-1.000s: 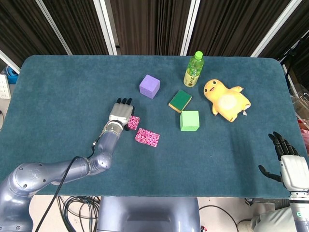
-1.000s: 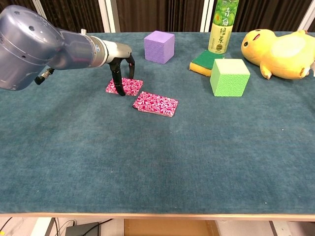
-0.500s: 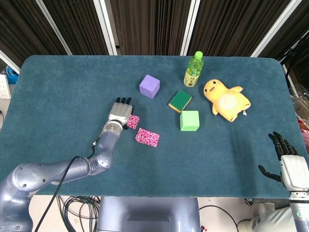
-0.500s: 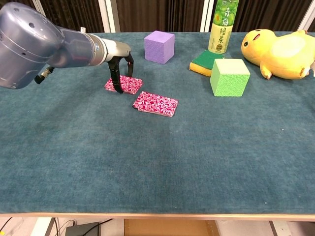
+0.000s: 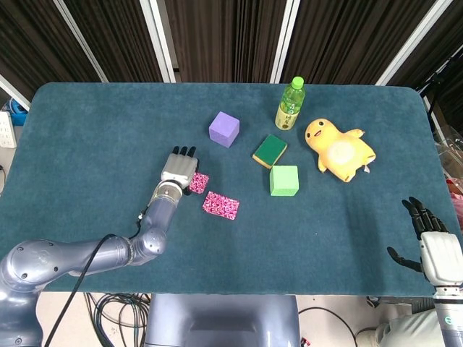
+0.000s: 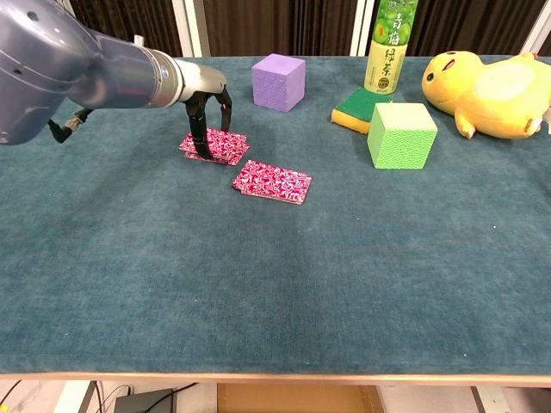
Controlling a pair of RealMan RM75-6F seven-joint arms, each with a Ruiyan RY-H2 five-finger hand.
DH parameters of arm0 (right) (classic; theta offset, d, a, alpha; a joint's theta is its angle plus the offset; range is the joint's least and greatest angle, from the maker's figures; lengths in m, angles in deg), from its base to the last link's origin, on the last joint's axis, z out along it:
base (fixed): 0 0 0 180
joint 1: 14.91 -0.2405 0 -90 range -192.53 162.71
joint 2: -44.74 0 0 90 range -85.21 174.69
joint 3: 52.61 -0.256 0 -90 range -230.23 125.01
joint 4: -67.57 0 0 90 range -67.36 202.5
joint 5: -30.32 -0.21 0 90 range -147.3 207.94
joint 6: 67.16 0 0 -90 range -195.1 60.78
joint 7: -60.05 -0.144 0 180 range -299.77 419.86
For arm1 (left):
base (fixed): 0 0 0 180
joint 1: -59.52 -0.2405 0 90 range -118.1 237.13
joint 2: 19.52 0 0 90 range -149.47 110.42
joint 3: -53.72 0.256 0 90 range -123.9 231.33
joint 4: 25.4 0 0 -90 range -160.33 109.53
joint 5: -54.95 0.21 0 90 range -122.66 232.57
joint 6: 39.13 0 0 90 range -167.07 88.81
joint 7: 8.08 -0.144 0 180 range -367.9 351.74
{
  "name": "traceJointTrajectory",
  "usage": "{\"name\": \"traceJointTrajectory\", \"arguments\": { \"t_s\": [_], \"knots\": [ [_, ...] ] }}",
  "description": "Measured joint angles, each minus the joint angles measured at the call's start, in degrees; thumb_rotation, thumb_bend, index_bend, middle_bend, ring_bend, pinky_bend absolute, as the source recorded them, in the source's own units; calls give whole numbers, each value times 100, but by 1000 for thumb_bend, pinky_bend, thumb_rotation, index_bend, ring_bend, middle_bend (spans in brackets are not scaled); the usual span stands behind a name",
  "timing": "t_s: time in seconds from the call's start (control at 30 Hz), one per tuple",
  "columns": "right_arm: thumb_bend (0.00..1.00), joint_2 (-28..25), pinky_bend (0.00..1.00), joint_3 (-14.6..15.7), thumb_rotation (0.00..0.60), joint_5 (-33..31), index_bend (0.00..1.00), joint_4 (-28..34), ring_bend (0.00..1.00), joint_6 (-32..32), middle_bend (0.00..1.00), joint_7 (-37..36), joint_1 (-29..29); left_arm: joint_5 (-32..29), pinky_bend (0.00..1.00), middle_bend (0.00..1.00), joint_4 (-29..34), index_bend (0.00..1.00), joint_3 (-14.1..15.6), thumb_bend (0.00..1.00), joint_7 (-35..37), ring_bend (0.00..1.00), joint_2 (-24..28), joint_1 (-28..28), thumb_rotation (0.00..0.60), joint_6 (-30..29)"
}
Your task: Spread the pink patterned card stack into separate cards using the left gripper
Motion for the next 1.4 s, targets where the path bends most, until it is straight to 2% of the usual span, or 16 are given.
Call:
{"name": "traceJointTrajectory", "arguments": {
  "t_s": [0.27, 0.67, 0.9, 1.27, 1.4],
  "knots": [
    [202, 6, 243, 9, 600, 14, 70, 3, 134, 2, 61, 15, 0, 1, 0, 111, 1001, 509, 57, 359, -46, 0, 621, -146, 600, -456],
    [202, 5, 243, 15, 600, 26, 70, 31, 134, 24, 61, 51, 9, 317, 0, 110, 2456, 505, 440, 359, 186, 0, 1475, -744, 600, -1141],
    [201, -5, 243, 8, 600, 8, 70, 32, 134, 16, 61, 35, 9, 383, 0, 110, 2652, 505, 581, 359, 204, 0, 1406, -846, 600, -1225],
    [201, -13, 243, 2, 600, -9, 70, 26, 134, 3, 61, 4, 7, 340, 0, 107, 2541, 481, 512, 353, 130, 0, 957, -770, 600, -1268],
    [200, -16, 244, 0, 600, -13, 70, 25, 134, -4, 61, -6, 6, 314, 0, 98, 2477, 408, 504, 247, 38, 0, 824, -729, 600, -1335]
  ]
}}
